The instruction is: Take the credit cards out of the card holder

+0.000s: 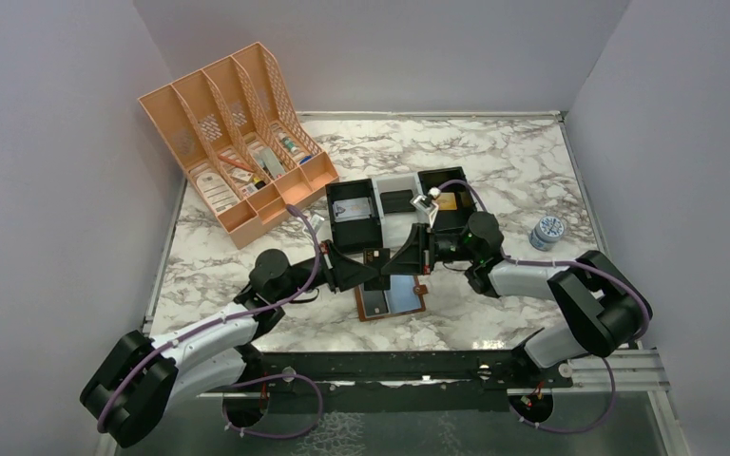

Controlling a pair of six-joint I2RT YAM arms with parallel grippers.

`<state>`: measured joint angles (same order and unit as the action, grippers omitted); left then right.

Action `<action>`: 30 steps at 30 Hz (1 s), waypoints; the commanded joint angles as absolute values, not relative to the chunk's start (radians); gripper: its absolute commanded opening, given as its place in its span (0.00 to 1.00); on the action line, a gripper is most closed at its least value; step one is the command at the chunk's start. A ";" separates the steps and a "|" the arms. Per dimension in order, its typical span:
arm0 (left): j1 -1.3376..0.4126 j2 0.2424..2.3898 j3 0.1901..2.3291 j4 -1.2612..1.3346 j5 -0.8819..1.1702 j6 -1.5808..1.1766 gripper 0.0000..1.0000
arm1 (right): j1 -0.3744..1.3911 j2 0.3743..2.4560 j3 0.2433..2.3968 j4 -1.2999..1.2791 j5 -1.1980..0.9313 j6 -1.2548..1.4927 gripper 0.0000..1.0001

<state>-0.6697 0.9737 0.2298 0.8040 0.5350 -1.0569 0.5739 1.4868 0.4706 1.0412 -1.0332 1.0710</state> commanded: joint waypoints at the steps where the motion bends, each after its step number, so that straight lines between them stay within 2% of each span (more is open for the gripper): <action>1: -0.673 0.942 0.202 0.847 0.519 -1.064 0.28 | 0.576 1.448 0.462 1.008 -0.972 1.025 0.01; 5: -0.673 0.894 0.200 0.764 0.461 -1.047 0.77 | 0.575 1.351 0.474 0.781 -0.839 0.902 0.01; 6: -0.672 0.881 0.206 0.719 0.442 -1.035 0.94 | 0.575 1.320 0.479 0.719 -0.799 0.864 0.01; 7: -0.672 0.865 0.213 0.671 0.423 -1.019 0.98 | 0.575 1.290 0.486 0.649 -0.753 0.829 0.01; 10: -0.672 0.822 0.249 0.502 0.351 -0.970 0.99 | 0.574 1.213 0.529 0.416 -0.616 0.691 0.01; 14: -0.673 0.767 0.322 0.239 0.221 -0.891 0.99 | 0.574 1.127 0.573 0.241 -0.451 0.562 0.01; 22: -0.671 0.769 0.598 -0.289 -0.084 -0.701 0.99 | 0.575 1.050 0.635 0.104 -0.199 0.357 0.01; 27: -0.672 0.826 0.743 -0.448 -0.224 -0.588 0.99 | 0.583 1.088 0.722 0.016 -0.062 0.243 0.01; 30: -0.672 0.845 0.786 -0.493 -0.292 -0.533 0.99 | 0.633 1.091 0.711 0.049 0.059 0.178 0.01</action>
